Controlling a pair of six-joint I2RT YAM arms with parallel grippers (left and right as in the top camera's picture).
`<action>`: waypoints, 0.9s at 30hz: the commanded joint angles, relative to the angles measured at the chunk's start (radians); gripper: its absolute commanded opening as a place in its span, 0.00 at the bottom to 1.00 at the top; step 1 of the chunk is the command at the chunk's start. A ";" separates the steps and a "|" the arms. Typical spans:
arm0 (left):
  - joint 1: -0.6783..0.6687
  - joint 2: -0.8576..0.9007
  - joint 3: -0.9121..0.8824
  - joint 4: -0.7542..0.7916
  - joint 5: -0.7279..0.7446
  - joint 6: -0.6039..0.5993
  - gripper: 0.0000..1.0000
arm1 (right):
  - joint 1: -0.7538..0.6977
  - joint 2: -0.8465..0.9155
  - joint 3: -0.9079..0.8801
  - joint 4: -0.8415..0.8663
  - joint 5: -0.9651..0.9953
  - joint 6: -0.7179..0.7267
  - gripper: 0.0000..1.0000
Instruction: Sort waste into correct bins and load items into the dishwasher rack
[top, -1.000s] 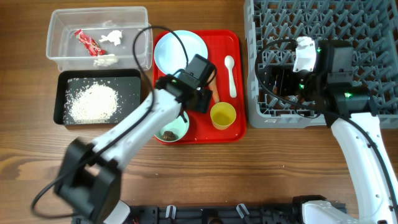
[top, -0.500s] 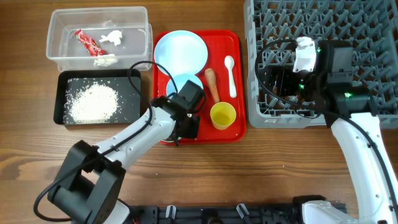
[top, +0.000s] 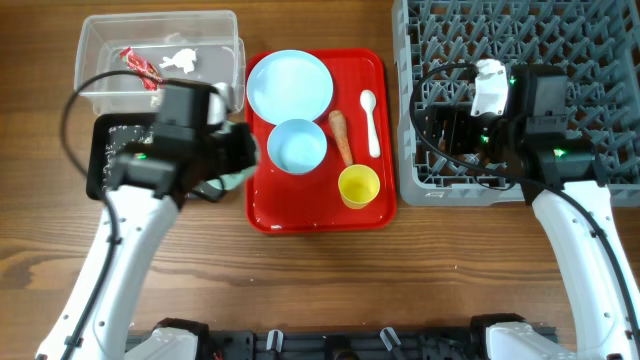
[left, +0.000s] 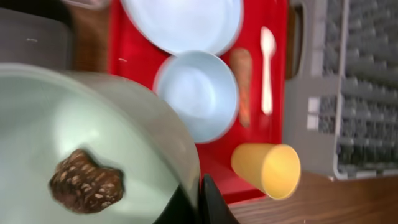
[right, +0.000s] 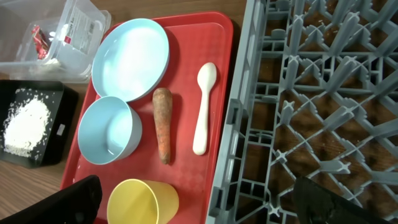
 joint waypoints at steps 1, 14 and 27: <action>0.282 0.060 -0.010 0.003 0.259 0.178 0.04 | 0.004 0.010 0.021 -0.001 0.008 0.003 1.00; 0.724 0.578 -0.010 0.123 1.287 0.436 0.04 | 0.004 0.010 0.021 0.003 0.009 0.002 1.00; -0.271 0.292 -0.012 -0.096 -0.133 0.201 0.04 | 0.004 0.010 0.021 -0.002 0.007 0.003 1.00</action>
